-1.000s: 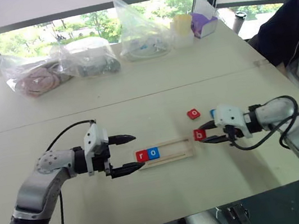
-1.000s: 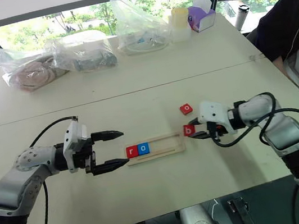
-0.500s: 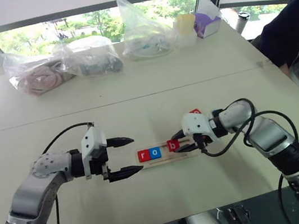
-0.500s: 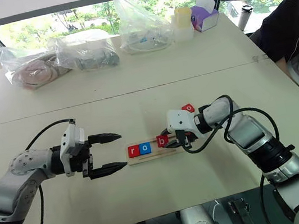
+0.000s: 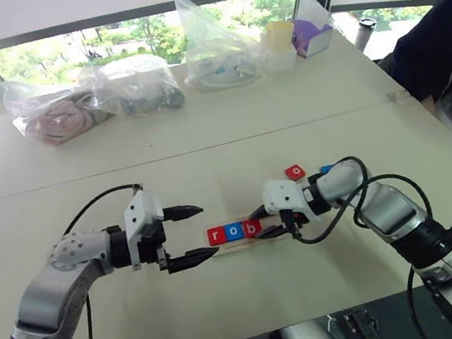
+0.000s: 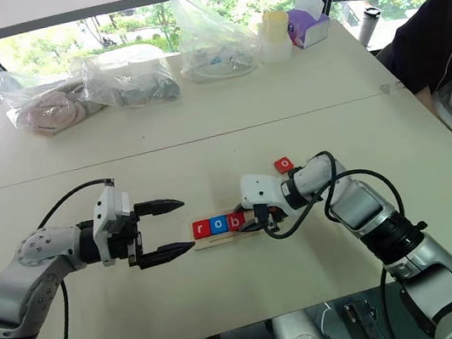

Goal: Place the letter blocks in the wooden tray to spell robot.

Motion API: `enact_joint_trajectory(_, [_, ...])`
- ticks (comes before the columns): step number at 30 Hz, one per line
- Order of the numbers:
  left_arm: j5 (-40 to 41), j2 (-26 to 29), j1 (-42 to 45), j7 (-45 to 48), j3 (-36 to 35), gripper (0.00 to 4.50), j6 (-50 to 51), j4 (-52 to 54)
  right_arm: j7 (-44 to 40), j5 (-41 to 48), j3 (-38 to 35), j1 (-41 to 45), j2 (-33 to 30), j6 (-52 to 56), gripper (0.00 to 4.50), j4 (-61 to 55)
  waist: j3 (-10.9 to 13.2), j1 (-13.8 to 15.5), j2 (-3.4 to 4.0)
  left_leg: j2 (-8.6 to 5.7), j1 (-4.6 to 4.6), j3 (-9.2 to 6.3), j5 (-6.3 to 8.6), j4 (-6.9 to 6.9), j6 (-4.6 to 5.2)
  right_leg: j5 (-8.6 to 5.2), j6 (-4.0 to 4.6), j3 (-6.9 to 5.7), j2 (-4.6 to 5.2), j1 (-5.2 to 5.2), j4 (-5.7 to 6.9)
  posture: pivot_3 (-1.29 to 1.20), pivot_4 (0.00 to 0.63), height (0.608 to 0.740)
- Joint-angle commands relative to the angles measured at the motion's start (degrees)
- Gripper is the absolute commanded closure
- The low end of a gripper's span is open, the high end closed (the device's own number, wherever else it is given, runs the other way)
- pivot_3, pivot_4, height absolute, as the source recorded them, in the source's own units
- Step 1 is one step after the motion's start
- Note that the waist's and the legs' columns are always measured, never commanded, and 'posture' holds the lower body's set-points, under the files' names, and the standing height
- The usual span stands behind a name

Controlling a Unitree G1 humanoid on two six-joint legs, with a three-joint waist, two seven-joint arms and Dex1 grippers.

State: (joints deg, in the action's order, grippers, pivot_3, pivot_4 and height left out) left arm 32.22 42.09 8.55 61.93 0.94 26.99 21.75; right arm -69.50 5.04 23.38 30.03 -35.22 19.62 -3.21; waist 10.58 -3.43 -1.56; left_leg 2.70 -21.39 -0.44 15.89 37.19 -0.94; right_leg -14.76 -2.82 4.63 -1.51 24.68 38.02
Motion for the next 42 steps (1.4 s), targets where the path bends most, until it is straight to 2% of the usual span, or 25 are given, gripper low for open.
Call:
enact_joint_trajectory(1, [1.0, 0.0, -0.4, 0.0, -0.4, 0.00, -0.2, 2.6, 0.2, -0.2, -0.6, 1.4, 0.3, -0.6, 3.36, -0.6, 0.0, 0.0, 0.00, 0.00, 0.00, 0.00, 0.00, 0.00, 0.00, 0.00, 0.00, 0.00, 0.00, 0.00, 0.00, 0.00, 0.150, 0.740])
enact_joint_trajectory(21, [0.6, 1.1, -3.5, 2.5, -0.5, 0.00, -2.5, 3.1, -0.2, -0.1, -0.1, 1.9, 0.8, -0.2, 3.36, -0.4, 0.0, -0.1, 0.01, 0.00, 0.00, -0.01, 0.00, 0.00, 0.00, -0.02, 0.01, -0.01, 0.00, 0.00, 0.00, 0.00, 0.150, 0.740])
enact_joint_trajectory(26, [-0.2, 0.8, -3.9, 2.9, -0.1, 0.00, -4.1, 1.8, -0.2, 0.2, -0.1, 2.0, 0.9, 0.3, 0.88, -0.7, 0.0, -0.1, 0.01, 0.00, 0.00, 0.00, 0.00, -0.01, 0.00, -0.06, 0.06, 0.00, 0.00, 0.00, 0.00, 0.00, 0.150, 0.740])
enact_joint_trajectory(27, [-0.2, 0.7, -3.9, 2.9, -0.1, 0.00, -4.3, 1.6, -0.2, 0.2, -0.1, 2.0, 1.0, 0.4, 0.23, -0.8, 0.0, -0.1, 0.01, 0.00, 0.00, -0.01, 0.00, -0.01, 0.00, -0.08, 0.09, -0.01, 0.00, 0.00, 0.00, 0.00, 0.150, 0.740])
enact_joint_trajectory(28, [-0.3, 0.7, -4.0, 2.9, -0.2, 0.00, -4.5, 1.5, -0.2, 0.2, -0.1, 2.0, 1.0, 0.5, 0.03, -0.9, 0.0, -0.1, 0.01, 0.00, 0.00, 0.00, 0.00, -0.01, 0.00, -0.08, 0.09, 0.00, 0.00, 0.00, 0.00, 0.00, 0.150, 0.740])
enact_joint_trajectory(35, [-0.8, 0.4, -4.5, 3.4, -0.2, 0.00, -5.8, 0.5, 2.9, 2.2, -4.1, 3.6, 2.5, 1.8, 0.03, -0.2, 0.0, -0.2, 0.02, 0.01, 0.00, -0.01, 0.00, -0.01, 0.00, -0.07, 0.10, 0.00, 0.00, 0.01, 0.00, 0.00, 0.150, 0.740])
enact_joint_trajectory(42, [-0.9, -0.1, -4.4, 3.5, 0.4, 0.00, -6.3, 0.0, 9.0, 0.9, -8.1, 6.1, 4.6, -0.4, 0.03, 6.3, 0.0, -0.3, 0.01, 0.00, -0.01, 0.00, 0.00, -0.02, 0.00, 0.05, 0.20, -0.01, 0.01, 0.01, -0.01, 0.00, 0.150, 0.740])
